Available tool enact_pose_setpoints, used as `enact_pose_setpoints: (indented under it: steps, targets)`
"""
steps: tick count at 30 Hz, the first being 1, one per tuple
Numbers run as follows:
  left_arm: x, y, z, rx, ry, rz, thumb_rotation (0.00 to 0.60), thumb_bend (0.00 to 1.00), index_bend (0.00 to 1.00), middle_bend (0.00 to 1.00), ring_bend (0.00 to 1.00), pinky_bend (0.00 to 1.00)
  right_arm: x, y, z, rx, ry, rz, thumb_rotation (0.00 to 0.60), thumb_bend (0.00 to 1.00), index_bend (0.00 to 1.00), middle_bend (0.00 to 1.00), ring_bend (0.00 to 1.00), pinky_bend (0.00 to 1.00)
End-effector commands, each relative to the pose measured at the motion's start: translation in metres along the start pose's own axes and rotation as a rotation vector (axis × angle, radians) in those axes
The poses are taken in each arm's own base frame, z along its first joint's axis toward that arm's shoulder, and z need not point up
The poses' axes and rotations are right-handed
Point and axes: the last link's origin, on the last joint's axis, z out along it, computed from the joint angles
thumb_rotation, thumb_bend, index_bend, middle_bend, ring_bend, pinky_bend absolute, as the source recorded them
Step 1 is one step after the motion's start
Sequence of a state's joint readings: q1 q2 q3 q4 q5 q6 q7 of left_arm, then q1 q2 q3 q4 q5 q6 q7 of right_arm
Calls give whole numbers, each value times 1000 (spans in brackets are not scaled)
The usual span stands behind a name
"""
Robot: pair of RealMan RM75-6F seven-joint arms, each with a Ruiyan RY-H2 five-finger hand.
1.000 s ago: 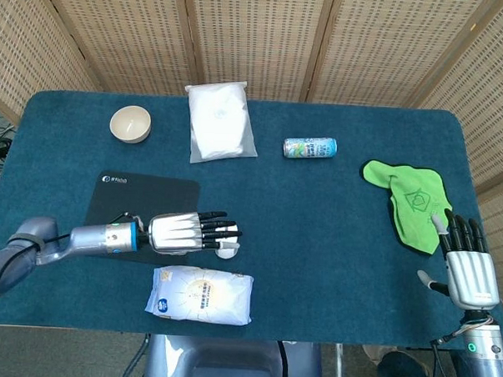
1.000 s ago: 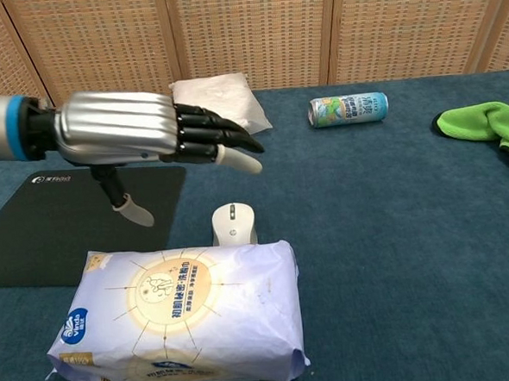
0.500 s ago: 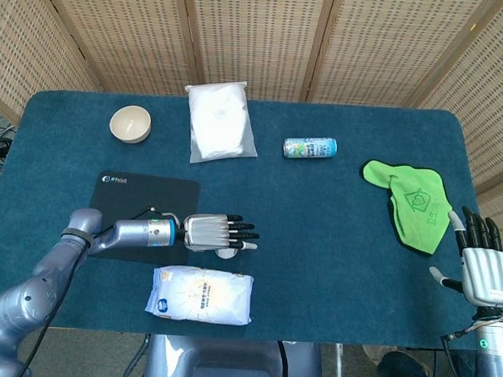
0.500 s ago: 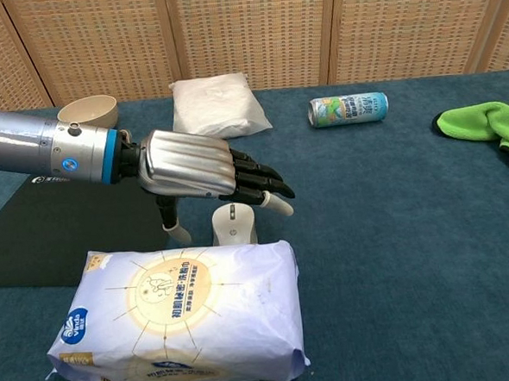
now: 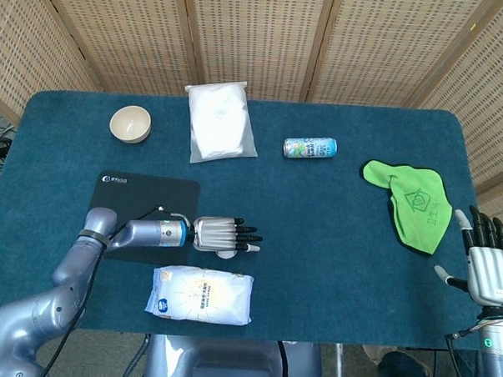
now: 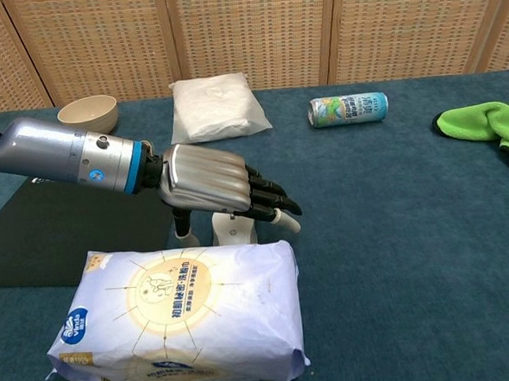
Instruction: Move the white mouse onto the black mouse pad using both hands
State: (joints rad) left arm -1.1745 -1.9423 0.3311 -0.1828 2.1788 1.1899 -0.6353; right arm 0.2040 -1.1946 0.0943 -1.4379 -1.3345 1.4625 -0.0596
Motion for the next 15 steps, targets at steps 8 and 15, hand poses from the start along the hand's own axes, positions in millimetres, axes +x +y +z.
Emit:
enact_pose_setpoints:
  steps: [8,15]
  targets:
    - [1,-1,4,-12,-15,58,600,234,381,268,254,371,2,4,1,-15,1,4,600,0,0,0,0,0]
    - [2,-2,-2,-11,-1,78,600,285,544,402,330,414,0,4,2,-17,-6,0,600,0,0,0,0,0]
